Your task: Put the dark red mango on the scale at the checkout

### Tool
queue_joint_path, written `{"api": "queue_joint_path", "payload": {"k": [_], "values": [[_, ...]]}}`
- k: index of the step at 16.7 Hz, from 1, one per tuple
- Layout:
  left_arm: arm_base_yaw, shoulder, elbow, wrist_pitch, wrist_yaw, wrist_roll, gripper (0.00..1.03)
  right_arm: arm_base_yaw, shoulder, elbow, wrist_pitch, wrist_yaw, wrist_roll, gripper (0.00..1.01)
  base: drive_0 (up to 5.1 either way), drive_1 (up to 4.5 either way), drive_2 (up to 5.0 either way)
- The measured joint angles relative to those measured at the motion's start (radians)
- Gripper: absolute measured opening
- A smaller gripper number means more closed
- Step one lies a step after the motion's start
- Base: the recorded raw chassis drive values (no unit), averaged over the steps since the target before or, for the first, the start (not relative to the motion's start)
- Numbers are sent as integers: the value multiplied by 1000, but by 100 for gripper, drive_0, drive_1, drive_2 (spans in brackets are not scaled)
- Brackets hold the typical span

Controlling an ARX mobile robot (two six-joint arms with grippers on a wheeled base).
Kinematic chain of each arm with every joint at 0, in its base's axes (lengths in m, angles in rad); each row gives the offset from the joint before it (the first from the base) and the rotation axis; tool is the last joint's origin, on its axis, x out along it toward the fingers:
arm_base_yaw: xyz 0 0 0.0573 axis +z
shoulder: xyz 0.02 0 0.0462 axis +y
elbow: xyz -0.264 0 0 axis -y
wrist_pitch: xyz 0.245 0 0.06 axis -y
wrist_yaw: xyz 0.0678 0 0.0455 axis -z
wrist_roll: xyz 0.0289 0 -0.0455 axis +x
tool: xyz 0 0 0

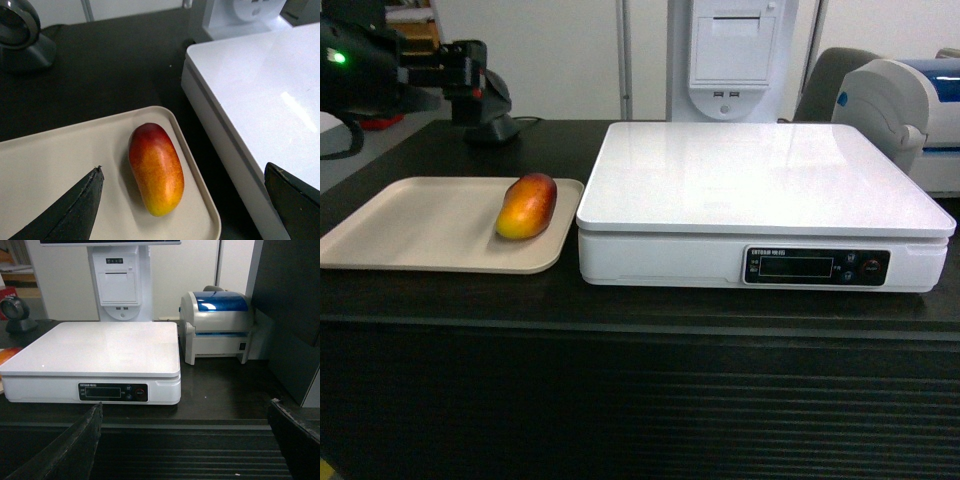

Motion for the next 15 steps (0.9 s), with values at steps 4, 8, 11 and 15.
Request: {"api": "queue_joint_path", "payload": {"k": [4,8,11,15], "values": [[6,191,225,-161,33,22,98,0,0,0,0,0,0,98,0,0,0],[14,305,385,-279,68,35,98,0,0,0,0,0,0,98,0,0,0],[12,371,501,-364,71,60,98,0,0,0,0,0,0,98,0,0,0],[2,462,608,-434,69,74,98,0,0,0,0,0,0,98,0,0,0]]}}
